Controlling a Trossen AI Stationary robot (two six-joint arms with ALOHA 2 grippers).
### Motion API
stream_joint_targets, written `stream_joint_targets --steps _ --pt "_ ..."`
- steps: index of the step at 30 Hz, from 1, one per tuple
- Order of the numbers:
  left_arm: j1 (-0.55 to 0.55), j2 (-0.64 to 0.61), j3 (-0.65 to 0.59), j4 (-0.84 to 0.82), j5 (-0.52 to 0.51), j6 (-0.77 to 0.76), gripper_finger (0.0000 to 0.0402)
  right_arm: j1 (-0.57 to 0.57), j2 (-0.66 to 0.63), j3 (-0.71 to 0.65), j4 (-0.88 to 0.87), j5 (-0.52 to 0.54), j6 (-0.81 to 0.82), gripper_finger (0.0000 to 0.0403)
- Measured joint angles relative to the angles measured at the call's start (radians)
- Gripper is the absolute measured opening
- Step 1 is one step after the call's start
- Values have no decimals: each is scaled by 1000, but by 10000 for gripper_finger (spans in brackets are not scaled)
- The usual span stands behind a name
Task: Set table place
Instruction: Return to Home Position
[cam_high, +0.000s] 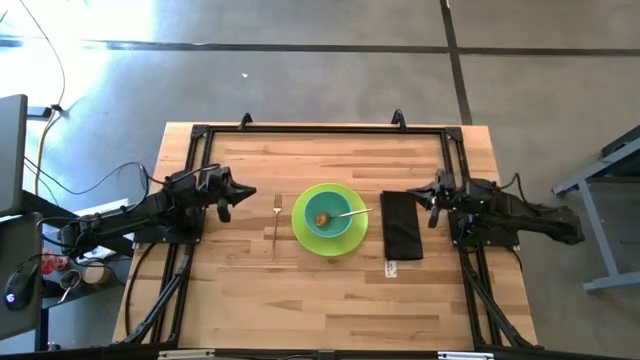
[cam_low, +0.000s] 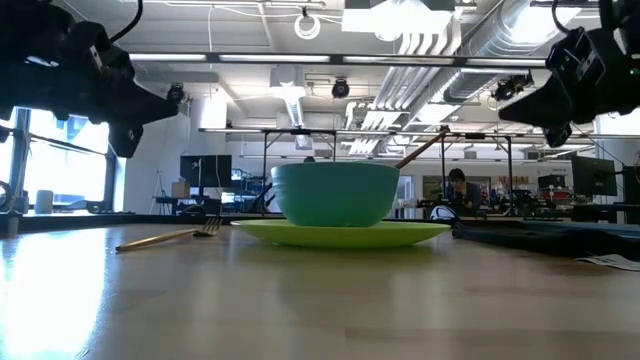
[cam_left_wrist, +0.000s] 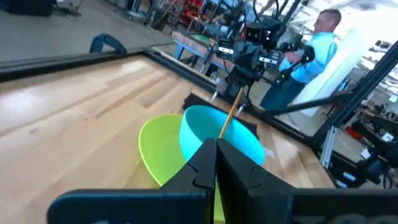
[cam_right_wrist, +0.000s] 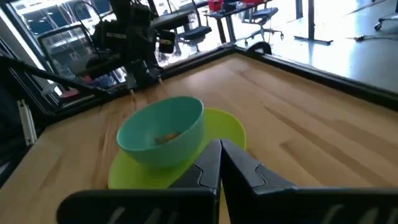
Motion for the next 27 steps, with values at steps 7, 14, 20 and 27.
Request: stream_joint_targets --steps 7,14,20,27 --pt "0 0 0 -29 16 -4 1 -2 1 -41 68 16 -24 0" --pt "0 0 0 -30 -13 22 10 -3 6 -41 63 56 -8 0" --pt "0 0 1 -31 -13 21 15 -3 6 -41 62 55 -38 0" --pt "0 0 1 -30 -14 21 12 -3 6 -41 61 53 -26 0"
